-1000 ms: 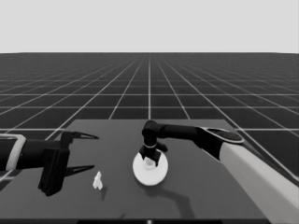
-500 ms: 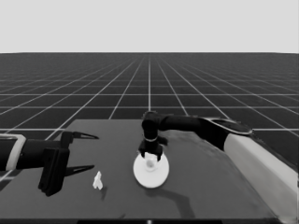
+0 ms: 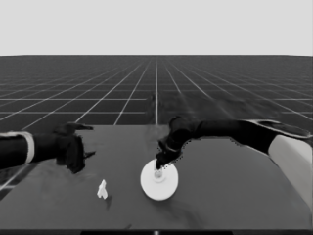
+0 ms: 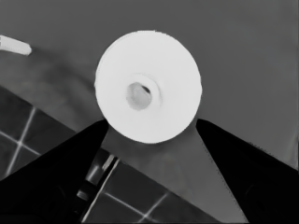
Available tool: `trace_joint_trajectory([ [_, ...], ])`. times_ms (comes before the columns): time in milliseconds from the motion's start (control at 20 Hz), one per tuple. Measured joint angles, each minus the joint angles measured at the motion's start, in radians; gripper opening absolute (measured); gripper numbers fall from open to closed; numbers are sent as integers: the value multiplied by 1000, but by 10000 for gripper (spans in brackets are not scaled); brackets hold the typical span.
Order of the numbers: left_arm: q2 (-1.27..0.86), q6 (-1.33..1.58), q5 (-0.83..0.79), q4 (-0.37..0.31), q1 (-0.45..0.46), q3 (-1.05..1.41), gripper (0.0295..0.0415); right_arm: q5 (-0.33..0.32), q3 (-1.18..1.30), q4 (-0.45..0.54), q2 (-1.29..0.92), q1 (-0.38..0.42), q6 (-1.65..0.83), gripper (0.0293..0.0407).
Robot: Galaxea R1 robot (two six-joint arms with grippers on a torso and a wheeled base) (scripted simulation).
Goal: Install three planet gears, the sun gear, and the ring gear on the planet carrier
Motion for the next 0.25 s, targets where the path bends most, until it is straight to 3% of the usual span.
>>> trace_joint_trajectory([
  [50,212,-500,489,-175,-48,-20,400,97,337,-182,-420,-197,-269,395],
  [100,353,-914,522,-488,-52,-156,404,153,535,-289,-681,-304,-427,389],
  [150,383,-1075,517,-662,-27,-285,396,187,654,-352,-827,-363,-520,386],
  [250,394,-1176,488,-810,10,-439,387,219,766,-411,-958,-414,-607,385],
])
